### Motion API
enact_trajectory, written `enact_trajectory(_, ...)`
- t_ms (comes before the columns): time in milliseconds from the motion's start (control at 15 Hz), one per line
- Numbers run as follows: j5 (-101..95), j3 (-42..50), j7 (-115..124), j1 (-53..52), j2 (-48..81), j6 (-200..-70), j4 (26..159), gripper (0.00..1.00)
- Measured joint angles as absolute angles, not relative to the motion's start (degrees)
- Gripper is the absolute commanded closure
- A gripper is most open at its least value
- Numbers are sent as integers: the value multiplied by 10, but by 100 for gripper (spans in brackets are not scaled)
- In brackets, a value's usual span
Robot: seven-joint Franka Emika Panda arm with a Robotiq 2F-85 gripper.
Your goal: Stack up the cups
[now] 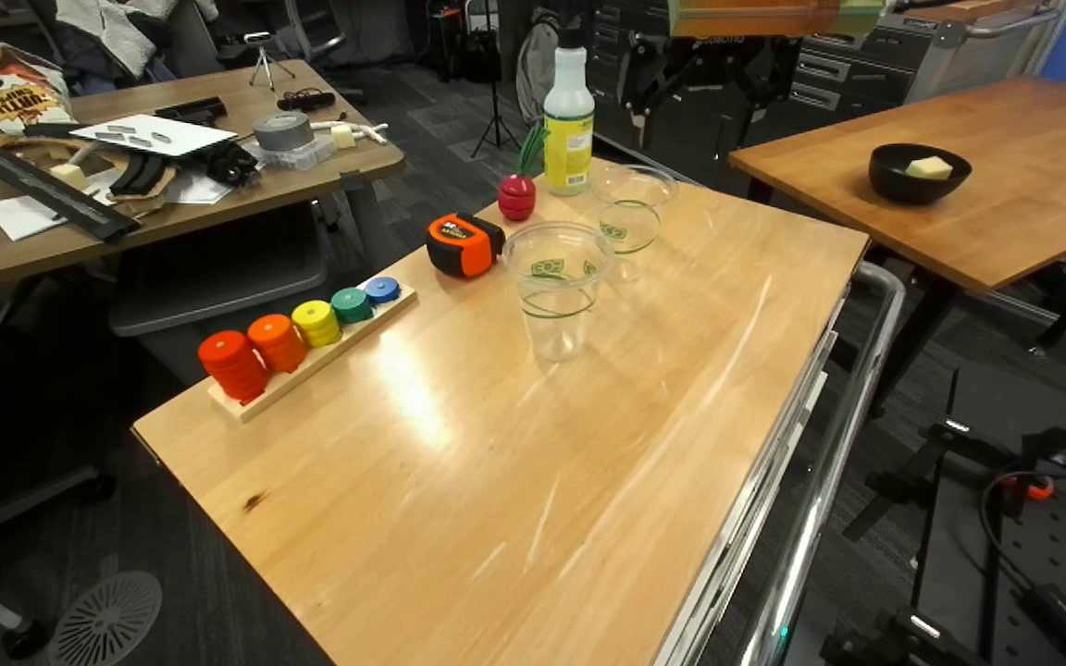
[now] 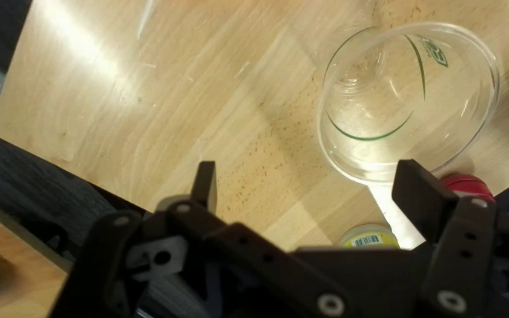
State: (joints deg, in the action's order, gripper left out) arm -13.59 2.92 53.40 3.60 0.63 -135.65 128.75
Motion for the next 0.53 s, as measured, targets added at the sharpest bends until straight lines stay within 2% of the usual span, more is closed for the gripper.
enact_trajectory(467,-101,29,510,35,31,-1356,1287,0)
enact_trajectory(533,-101,29,510,34,36,-1356,1287,25)
